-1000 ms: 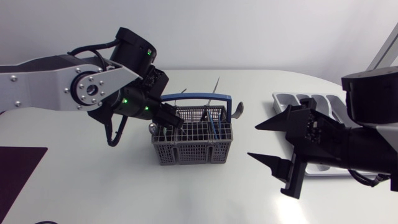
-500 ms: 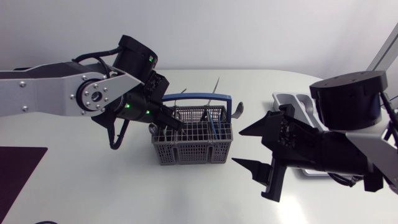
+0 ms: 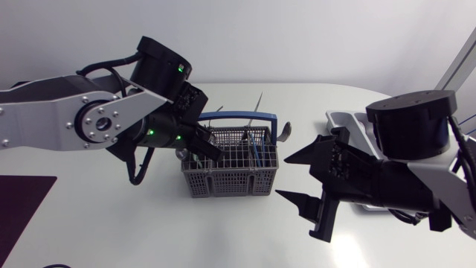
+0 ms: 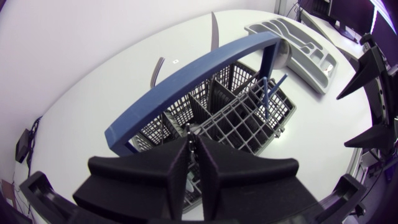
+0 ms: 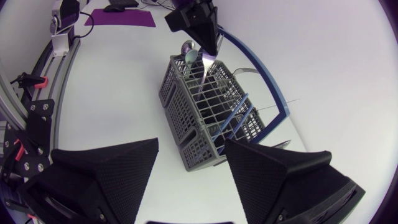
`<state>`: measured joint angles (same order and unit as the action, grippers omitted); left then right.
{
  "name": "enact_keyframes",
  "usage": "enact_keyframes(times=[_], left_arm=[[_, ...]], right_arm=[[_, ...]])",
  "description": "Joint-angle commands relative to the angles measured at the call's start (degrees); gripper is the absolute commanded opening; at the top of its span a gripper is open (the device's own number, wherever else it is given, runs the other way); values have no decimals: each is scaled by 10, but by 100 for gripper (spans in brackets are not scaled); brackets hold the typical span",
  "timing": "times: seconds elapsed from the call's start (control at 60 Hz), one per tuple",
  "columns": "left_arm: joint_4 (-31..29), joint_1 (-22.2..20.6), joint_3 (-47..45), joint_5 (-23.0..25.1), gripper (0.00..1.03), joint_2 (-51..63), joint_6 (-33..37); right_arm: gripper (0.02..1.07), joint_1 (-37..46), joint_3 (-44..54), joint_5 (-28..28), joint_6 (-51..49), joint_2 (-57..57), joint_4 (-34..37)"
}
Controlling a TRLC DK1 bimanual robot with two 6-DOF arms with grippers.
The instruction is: Sort the cutlery from the basket into the organizer compartments.
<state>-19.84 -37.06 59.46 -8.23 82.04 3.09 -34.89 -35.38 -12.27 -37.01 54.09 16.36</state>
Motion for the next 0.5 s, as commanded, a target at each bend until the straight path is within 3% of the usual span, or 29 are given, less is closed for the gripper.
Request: enact_keyframes(times=[0.0,0.483], left_arm=[[-1,-6,-11,-9,10,-24,16],[1,-7,-22,-9,10,-65,34]], right_arm=[[79,-6,21,5,15,8,-9],[79,-10,28,7,16,6,-11]])
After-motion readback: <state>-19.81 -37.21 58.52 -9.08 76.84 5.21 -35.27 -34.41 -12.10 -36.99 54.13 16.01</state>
